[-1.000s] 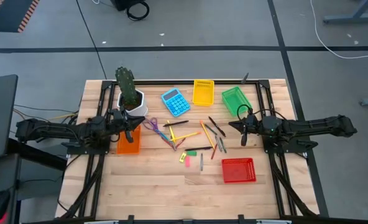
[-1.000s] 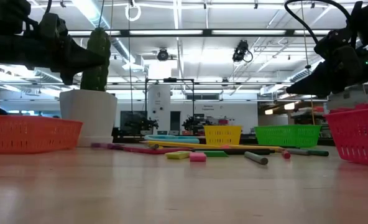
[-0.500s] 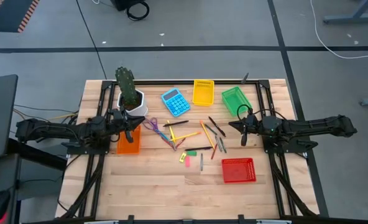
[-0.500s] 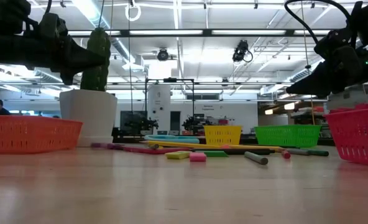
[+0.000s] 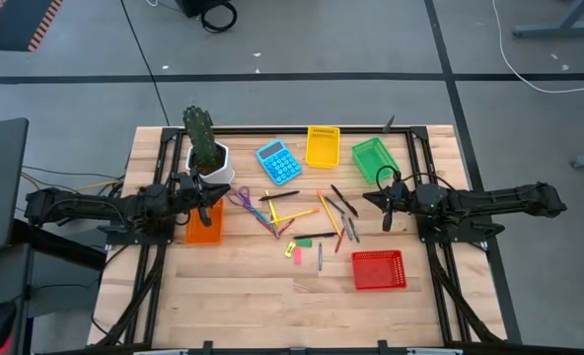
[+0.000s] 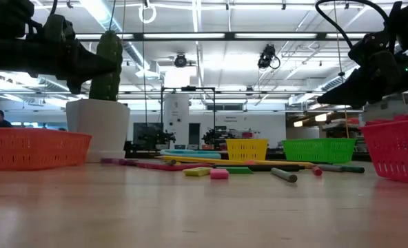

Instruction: Sort crayons/erasers/pens/pencils in bins

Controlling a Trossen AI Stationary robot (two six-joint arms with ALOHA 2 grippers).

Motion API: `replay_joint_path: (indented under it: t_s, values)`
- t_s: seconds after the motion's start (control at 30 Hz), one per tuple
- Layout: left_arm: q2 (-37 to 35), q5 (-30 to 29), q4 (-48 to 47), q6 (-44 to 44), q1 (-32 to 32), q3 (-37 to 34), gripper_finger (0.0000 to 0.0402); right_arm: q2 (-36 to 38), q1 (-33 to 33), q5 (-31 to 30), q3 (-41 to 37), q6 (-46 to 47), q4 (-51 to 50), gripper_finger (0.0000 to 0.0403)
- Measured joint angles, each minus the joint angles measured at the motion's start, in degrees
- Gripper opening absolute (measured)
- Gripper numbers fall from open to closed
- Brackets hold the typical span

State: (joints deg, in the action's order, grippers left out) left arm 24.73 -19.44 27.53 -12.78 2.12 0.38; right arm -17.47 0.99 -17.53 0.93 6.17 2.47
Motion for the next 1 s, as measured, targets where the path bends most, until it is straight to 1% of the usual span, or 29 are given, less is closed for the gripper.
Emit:
replay_joint_path:
  t_s: [0.27, 0.6, 0.9, 0.97, 1.0]
  values:
    - [0.0, 0.0, 0.0, 0.0, 0.0, 0.0, 0.0025, 0.0, 0.0, 0.0, 0.0, 0.0, 0.0, 0.0014]
    - [0.0, 0.0, 0.0, 0.0, 0.0, 0.0, 0.0036, 0.0, 0.0, 0.0, 0.0, 0.0, 0.0, 0.0014]
    - [0.0, 0.0, 0.0, -0.1, 0.0, 0.0, 0.0025, 0.0, 0.0, 0.0, 0.0, 0.0, 0.0, 0.0014]
    - [0.0, 0.0, 0.7, -1.7, 0.0, 0.0, 0.0026, 0.0, 0.0, 0.0, 0.0, 0.0, 0.0, 0.0014]
    - [0.0, 0.0, 1.1, -4.2, 0.0, 0.0, 0.0027, 0.0, 0.0, 0.0, 0.0, 0.0, 0.0, 0.0014]
